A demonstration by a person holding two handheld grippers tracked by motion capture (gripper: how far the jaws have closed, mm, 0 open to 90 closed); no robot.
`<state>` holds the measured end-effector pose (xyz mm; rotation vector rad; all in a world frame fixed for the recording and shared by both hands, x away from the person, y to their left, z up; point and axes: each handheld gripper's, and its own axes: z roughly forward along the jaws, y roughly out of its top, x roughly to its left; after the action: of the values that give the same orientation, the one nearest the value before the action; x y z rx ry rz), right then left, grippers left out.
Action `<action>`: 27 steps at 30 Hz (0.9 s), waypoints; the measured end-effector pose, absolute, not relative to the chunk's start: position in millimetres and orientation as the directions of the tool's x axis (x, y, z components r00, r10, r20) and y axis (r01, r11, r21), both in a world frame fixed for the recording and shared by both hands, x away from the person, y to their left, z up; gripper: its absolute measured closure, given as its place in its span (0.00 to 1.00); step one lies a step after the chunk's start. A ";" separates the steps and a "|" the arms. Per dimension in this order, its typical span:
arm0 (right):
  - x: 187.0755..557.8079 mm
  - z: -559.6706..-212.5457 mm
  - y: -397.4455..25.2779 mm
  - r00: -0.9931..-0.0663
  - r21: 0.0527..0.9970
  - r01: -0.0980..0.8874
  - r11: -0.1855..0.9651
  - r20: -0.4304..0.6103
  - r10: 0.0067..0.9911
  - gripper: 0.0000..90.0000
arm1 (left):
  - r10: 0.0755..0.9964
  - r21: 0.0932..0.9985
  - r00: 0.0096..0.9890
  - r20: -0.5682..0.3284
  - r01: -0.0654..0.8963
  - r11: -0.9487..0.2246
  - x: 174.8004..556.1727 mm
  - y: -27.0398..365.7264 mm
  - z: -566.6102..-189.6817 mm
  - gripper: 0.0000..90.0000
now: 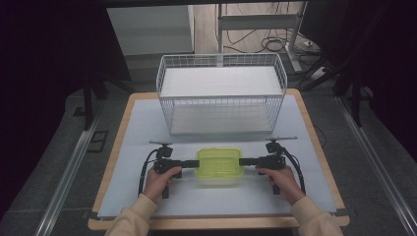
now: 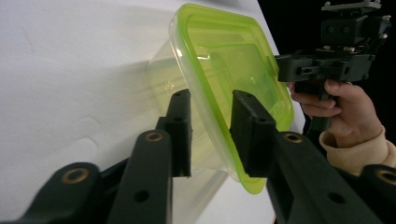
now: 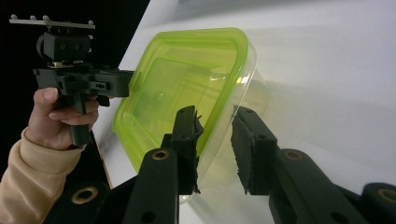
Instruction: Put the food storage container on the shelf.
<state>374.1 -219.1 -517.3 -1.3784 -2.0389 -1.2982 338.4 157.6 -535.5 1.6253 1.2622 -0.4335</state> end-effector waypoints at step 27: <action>372.3 -513.0 -220.1 -0.436 0.466 0.882 0.069 0.751 0.495 0.91 | 0.495 0.515 0.430 -0.755 0.856 0.042 331.7 157.8 -525.9 0.91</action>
<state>372.3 -220.1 -513.0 -1.3674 -1.9588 -1.3233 331.7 157.8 -525.9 1.6083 1.2116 -0.4197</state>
